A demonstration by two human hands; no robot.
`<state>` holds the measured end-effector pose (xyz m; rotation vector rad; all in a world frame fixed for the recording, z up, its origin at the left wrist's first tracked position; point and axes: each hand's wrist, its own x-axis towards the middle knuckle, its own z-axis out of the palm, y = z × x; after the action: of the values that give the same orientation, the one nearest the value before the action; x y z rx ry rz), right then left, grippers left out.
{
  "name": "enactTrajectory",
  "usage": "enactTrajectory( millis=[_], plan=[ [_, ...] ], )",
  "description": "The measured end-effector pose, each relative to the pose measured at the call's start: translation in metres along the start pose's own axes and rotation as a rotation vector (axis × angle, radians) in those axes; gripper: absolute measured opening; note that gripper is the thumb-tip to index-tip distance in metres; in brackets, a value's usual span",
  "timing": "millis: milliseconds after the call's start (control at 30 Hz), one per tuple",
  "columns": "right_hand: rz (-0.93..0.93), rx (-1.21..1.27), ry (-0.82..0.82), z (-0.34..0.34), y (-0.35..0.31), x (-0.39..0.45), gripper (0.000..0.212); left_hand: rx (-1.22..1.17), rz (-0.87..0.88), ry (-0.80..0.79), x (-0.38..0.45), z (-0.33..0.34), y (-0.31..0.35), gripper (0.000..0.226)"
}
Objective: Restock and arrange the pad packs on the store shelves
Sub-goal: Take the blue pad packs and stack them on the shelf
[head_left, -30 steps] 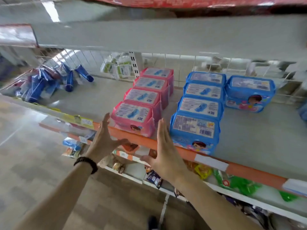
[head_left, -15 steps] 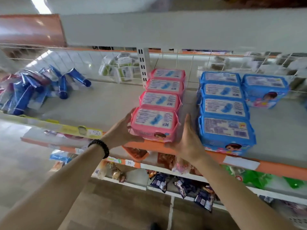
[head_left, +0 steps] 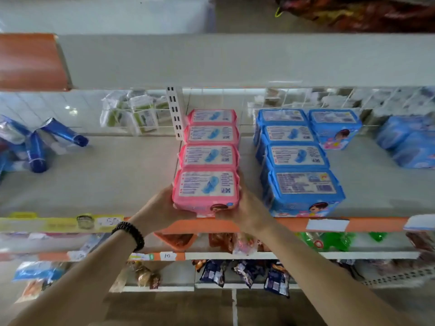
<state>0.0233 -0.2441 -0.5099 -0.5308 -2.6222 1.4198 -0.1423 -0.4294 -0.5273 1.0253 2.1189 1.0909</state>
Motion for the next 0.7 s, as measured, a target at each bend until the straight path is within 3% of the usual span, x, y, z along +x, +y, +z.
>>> enactTrajectory(
  millis=[200, 267, 333, 400, 533, 633, 700],
  plan=[
    [-0.008, 0.016, 0.043, -0.001, -0.010, -0.005, 0.119, -0.053, -0.042, 0.002, -0.006, 0.003, 0.001, 0.085],
    [-0.001, 0.028, 0.038, -0.006, -0.014, -0.015, 0.119, -0.065, -0.048, 0.010, -0.013, 0.001, 0.004, 0.099],
    [0.025, 0.020, 0.036, -0.014, -0.019, -0.029, 0.122, -0.228, -0.045, 0.028, -0.027, -0.002, 0.014, 0.113],
    [0.033, -0.036, 0.058, -0.024, -0.019, -0.045, 0.121, -0.393, -0.016, 0.100, -0.046, 0.000, 0.029, 0.101],
    [-0.042, -0.114, 0.103, -0.044, -0.024, -0.073, 0.110, -0.077, 0.058, 0.423, -0.076, 0.013, 0.060, 0.062],
    [-0.095, -0.166, 0.100, -0.067, -0.027, -0.092, 0.100, 0.115, 0.130, 0.586, -0.085, 0.024, 0.086, 0.074],
    [-0.131, -0.198, 0.120, -0.084, -0.030, -0.105, 0.093, 0.227, 0.197, 0.570, -0.092, 0.035, 0.113, 0.072]
  ],
)
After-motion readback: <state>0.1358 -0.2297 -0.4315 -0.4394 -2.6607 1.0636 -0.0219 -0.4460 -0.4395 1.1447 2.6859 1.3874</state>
